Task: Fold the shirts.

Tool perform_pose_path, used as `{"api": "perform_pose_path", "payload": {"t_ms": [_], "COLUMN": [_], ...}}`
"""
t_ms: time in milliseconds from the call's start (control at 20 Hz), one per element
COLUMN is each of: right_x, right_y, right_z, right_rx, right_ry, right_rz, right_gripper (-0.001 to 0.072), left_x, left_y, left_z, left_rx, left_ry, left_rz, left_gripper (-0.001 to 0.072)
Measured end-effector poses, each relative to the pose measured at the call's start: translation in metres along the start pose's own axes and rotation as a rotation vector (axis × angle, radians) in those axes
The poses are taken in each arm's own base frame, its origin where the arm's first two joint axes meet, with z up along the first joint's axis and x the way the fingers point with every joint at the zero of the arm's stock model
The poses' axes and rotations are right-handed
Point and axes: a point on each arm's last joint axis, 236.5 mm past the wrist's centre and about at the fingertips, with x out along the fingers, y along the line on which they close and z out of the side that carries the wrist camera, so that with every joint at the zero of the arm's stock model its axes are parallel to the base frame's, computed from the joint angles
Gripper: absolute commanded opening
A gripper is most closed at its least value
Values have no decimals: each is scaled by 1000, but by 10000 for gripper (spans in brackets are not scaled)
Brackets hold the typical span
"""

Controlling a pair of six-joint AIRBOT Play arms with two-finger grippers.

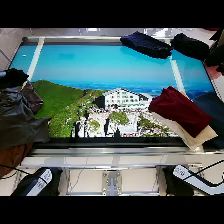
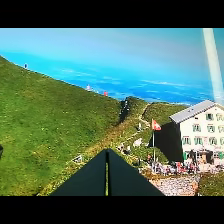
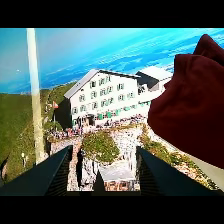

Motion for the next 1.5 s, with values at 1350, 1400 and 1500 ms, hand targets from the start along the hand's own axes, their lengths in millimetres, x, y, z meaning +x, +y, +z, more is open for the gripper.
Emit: {"api": "perform_pose_path", "payload": {"t_ms": [1350, 1400, 1500], "right_x": [0, 0, 0], "right_y": [0, 0, 1], "right_z": [5, 6, 7], "right_rx": [-5, -6, -5], "right_ry": [-22, -23, -28], "right_rz": [4, 4, 4], "right_gripper": [440, 439, 439], "left_x": [-70, -70, -65], "left_y": [308, 320, 338], "left_z": [-119, -134, -161], "left_rx": [-555, -598, -669], "left_ry": [171, 200, 249], "left_rz": [747, 755, 757], "left_gripper": [523, 523, 523]}}
